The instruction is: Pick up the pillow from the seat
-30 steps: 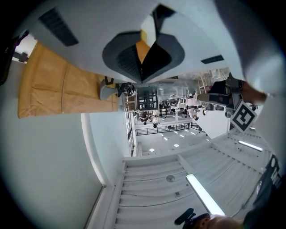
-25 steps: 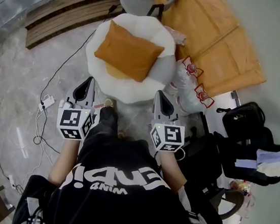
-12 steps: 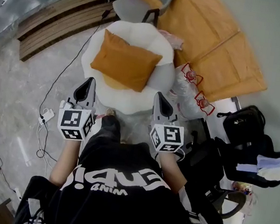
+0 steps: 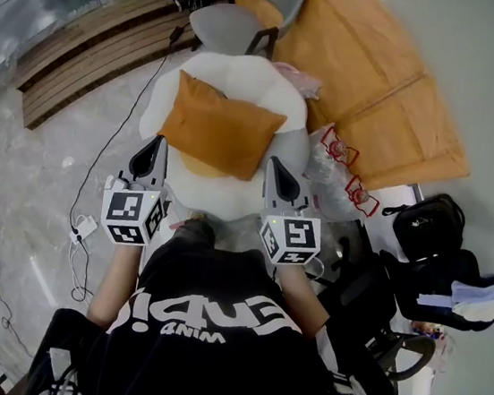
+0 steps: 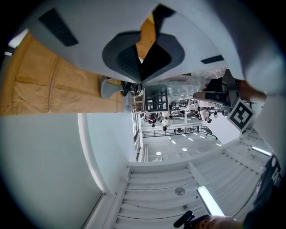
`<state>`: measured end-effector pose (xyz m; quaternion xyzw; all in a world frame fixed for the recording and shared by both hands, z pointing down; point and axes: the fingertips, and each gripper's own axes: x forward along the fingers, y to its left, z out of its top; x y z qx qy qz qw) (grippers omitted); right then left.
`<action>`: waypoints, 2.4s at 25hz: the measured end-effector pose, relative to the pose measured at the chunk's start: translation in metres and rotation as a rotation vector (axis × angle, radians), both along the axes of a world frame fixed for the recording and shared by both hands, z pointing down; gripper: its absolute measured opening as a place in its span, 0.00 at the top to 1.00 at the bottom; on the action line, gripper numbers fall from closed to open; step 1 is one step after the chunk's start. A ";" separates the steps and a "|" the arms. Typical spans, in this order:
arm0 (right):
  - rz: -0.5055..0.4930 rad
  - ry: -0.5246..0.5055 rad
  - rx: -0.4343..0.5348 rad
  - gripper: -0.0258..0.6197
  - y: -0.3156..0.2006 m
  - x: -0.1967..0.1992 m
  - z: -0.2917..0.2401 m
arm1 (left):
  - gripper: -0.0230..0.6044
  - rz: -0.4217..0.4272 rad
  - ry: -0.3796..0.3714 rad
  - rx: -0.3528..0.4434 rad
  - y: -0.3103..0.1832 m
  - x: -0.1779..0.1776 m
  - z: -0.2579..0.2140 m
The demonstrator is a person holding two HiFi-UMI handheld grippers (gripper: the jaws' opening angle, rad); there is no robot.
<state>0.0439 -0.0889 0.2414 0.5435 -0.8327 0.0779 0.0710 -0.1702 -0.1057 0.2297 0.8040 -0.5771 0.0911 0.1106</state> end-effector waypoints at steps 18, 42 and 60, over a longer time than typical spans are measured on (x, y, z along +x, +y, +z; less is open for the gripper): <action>0.127 0.023 0.070 0.92 -0.078 0.018 -0.025 | 0.95 -0.069 0.025 0.190 -0.081 -0.026 -0.048; 0.071 0.015 0.014 0.92 -0.159 0.037 0.033 | 0.95 -0.005 0.000 0.049 -0.147 0.018 0.033; 0.117 0.036 -0.174 0.92 -0.134 0.047 0.209 | 0.95 -0.039 0.002 -0.146 -0.132 0.019 0.227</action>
